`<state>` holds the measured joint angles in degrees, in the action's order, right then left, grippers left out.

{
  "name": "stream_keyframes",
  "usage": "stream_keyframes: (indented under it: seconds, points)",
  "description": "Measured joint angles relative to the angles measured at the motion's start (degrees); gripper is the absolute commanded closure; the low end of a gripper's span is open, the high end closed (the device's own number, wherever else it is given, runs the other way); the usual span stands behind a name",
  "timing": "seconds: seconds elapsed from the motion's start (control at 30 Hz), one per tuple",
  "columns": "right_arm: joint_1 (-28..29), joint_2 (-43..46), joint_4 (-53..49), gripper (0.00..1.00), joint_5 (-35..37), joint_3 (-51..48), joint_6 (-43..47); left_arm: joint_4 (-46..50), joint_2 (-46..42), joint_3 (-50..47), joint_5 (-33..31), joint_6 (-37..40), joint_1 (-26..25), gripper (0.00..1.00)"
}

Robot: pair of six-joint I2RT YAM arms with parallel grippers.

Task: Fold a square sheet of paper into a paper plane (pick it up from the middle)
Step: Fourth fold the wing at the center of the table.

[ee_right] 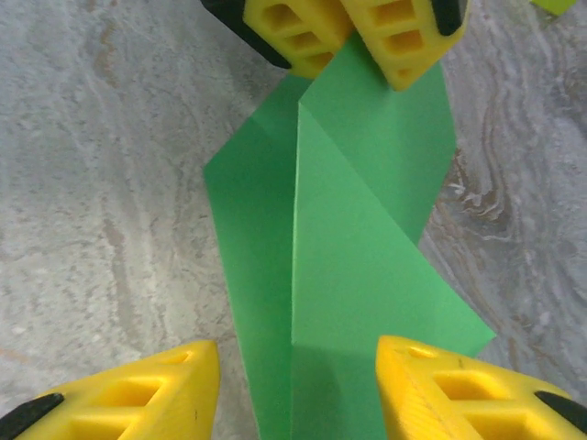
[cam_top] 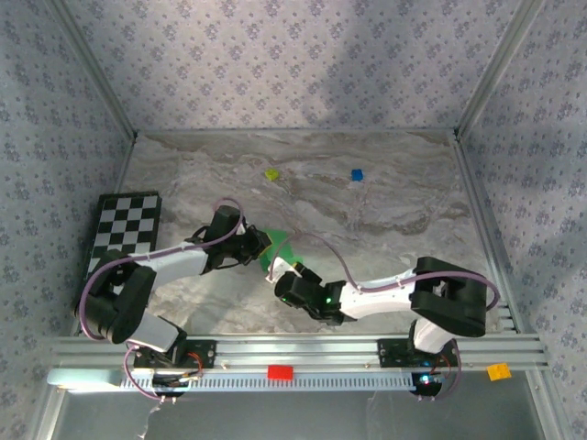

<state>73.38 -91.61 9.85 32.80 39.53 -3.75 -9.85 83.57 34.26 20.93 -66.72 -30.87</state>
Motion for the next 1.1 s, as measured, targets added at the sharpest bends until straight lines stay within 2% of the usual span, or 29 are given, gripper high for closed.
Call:
stream_keyframes:
  seconds: [0.13, 0.33, 0.67, 0.83, 1.1]
  points:
    - [0.04, -1.22, 0.26, 0.52, 2.89, 0.17, 0.17, 0.87, 0.00, 0.22, 0.02, 0.22, 0.00, 0.89]
    - [-0.39, -2.49, 0.33, 0.57, 3.41, 0.17, 0.17, 1.09, 0.00, 0.66, 0.02, 0.22, 0.00, 0.91]
    - [-1.16, -3.10, 1.53, 0.74, 3.17, 0.17, -0.50, 1.25, 0.00, 0.74, 0.00, 0.66, 0.00, 0.92]
    - [-1.42, -3.10, 1.70, 0.76, 2.62, 0.17, -1.16, 1.31, 0.00, 0.74, 0.02, 0.66, 0.00, 0.92]
    - [-1.97, -3.78, 1.77, 0.74, 2.34, 0.17, -2.47, 1.31, 0.00, 0.76, 0.00, 0.68, 0.00, 0.95]
